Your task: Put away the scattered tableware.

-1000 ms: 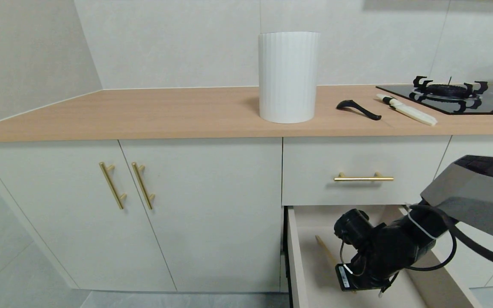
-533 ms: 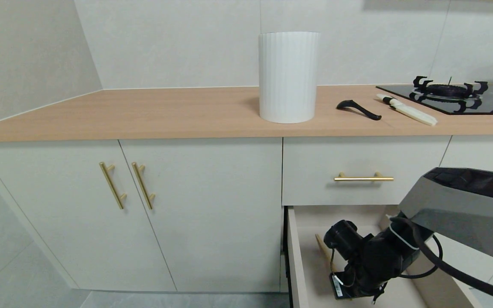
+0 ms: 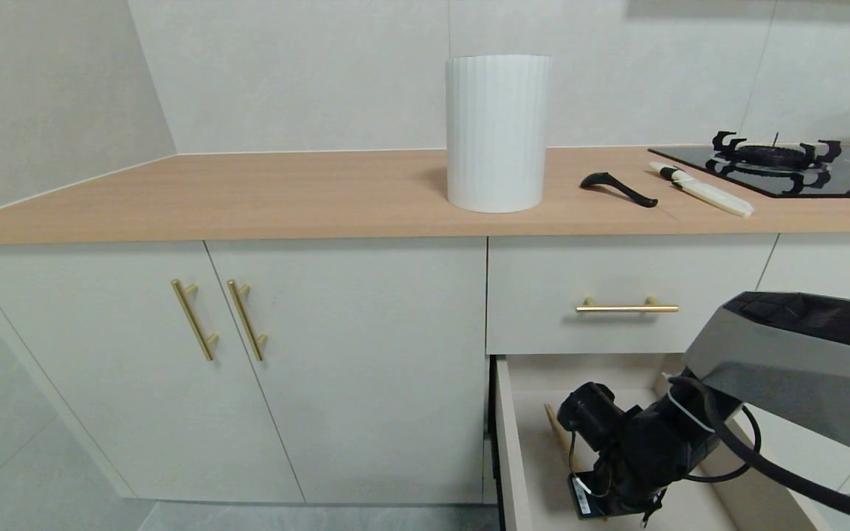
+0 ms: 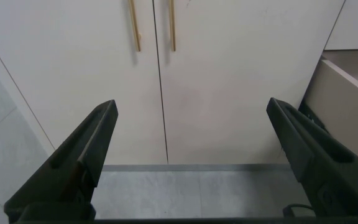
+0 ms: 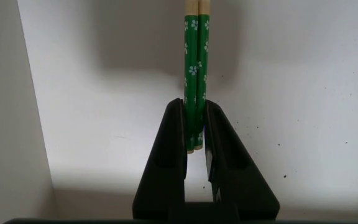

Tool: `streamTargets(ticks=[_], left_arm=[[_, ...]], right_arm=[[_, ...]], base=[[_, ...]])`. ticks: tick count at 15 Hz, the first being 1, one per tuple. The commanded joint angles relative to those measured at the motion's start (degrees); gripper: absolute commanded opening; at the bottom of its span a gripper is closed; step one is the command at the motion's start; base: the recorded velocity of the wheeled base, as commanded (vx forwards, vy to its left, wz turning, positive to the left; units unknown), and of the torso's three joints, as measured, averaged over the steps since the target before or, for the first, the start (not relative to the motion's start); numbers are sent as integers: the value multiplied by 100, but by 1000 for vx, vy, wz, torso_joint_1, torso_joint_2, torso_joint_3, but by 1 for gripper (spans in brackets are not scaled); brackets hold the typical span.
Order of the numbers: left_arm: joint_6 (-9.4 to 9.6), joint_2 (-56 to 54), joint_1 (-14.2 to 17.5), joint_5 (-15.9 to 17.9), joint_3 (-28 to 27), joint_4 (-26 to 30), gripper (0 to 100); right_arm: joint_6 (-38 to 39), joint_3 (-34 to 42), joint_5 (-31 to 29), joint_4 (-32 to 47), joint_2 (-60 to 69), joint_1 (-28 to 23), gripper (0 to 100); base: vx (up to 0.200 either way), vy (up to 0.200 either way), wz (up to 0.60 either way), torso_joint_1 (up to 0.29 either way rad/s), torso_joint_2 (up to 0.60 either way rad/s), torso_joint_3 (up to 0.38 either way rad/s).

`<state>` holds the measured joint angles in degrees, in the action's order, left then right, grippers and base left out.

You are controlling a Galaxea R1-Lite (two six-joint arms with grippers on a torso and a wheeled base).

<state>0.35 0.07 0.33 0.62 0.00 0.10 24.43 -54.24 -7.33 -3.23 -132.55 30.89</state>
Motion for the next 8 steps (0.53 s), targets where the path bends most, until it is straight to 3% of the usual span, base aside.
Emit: streamTargets(ticks=[1, 3, 4, 8], left_arm=[[0, 1, 2, -1, 0, -1, 100], [0, 1, 2, -1, 0, -1, 100], [0, 1, 2, -1, 0, -1, 100], [0, 1, 2, -1, 0, -1, 100]], right_arm=[[0, 10, -6, -2, 1, 5, 0], [0, 10, -6, -2, 10, 5, 0], [0, 10, -6, -2, 10, 5, 100], [0, 10, -6, -2, 1, 5, 100]], base=[[0, 0, 0, 0, 0, 0], [0, 0, 0, 0, 0, 0], [0, 0, 0, 0, 0, 0], [0, 0, 0, 0, 0, 0]])
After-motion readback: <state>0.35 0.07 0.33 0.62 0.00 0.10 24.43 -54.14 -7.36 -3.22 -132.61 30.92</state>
